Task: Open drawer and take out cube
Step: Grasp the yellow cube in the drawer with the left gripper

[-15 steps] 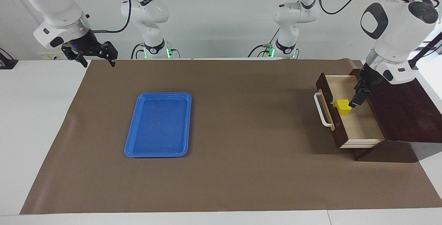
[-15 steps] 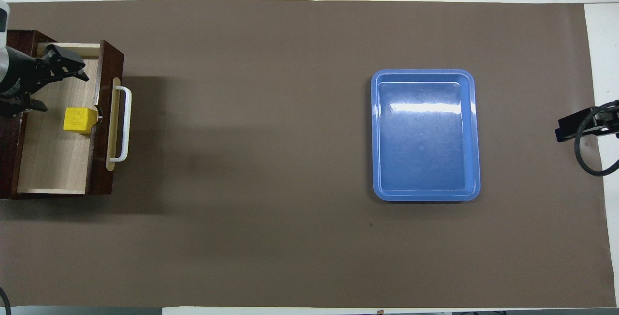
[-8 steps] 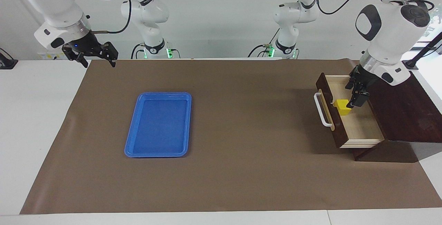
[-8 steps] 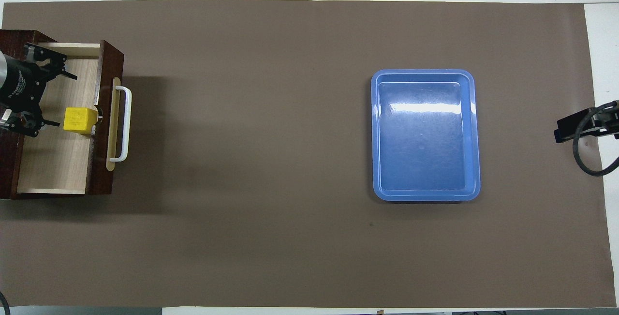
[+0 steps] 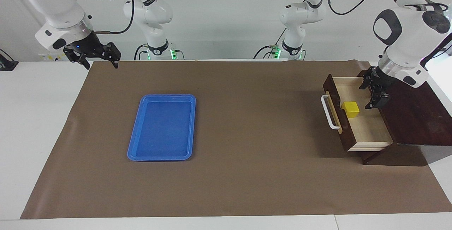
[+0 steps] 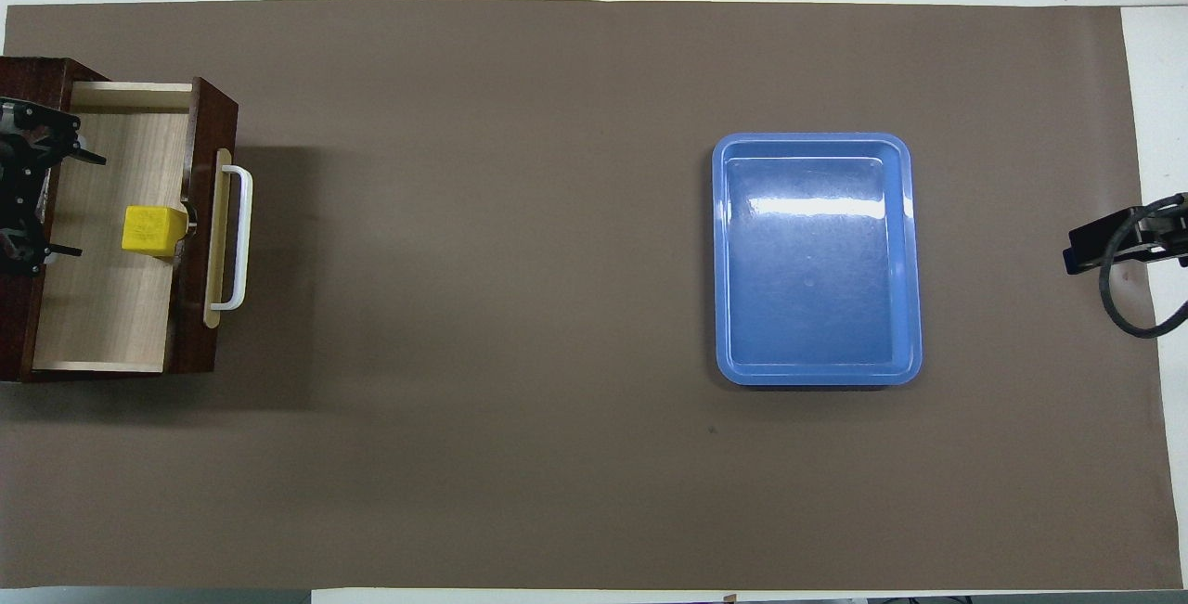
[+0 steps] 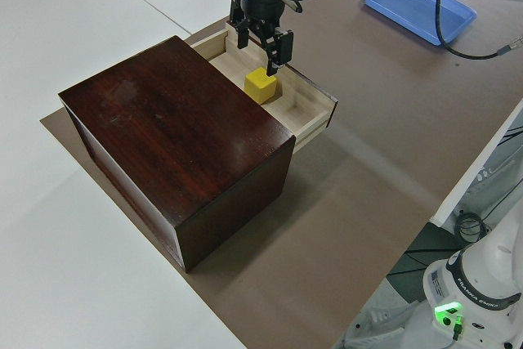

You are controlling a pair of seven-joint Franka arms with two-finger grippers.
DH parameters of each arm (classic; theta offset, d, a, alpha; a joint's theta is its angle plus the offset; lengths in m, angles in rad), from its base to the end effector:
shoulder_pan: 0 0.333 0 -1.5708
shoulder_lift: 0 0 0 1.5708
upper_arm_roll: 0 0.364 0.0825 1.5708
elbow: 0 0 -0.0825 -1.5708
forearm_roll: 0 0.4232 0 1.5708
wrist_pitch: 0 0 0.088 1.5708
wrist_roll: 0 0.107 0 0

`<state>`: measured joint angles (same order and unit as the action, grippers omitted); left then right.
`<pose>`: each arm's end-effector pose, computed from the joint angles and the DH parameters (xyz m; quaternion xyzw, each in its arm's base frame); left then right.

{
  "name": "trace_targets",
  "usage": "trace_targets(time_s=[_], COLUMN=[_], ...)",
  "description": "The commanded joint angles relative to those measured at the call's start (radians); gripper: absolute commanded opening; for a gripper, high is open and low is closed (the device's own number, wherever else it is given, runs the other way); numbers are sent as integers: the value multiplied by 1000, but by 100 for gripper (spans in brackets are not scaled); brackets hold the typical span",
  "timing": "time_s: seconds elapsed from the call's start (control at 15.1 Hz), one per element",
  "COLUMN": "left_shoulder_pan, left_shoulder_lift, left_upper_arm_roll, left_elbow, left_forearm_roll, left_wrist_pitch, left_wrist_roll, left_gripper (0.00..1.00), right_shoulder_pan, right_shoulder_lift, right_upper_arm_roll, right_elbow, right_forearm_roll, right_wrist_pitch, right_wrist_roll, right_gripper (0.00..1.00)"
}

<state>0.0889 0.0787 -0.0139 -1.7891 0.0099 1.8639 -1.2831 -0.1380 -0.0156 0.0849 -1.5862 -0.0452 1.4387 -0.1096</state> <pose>0.6254 0.0480 0.5371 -0.7791 -0.6269 -0.0008 0.0046 0.5721 -0.0353 0.6633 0.9972 0.0266 -0.0676 0.0178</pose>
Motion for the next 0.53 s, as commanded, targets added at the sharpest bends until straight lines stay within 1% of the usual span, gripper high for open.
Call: trace_targets(time_s=[0.0, 0.2, 0.46], left_shoulder_pan=[17, 15, -1], left_shoulder_lift=[-14, -1, -2], left_upper_arm_roll=[-4, -4, -4], left_elbow=[-58, -62, -115], left_forearm_roll=[-13, -13, -11], left_wrist_pitch=[64, 87, 145], left_wrist_roll=[-65, -100, -136], left_gripper=[100, 100, 100], right_shoulder_pan=[-20, -18, -18], right_shoulder_lift=[-14, -14, -14], right_upper_arm_roll=[12, 12, 12], right_elbow=[-21, -21, -21], right_forearm_roll=[2, 2, 2], right_wrist_pitch=[23, 23, 23], right_wrist_roll=[-32, -32, -30], right_gripper=[100, 100, 100])
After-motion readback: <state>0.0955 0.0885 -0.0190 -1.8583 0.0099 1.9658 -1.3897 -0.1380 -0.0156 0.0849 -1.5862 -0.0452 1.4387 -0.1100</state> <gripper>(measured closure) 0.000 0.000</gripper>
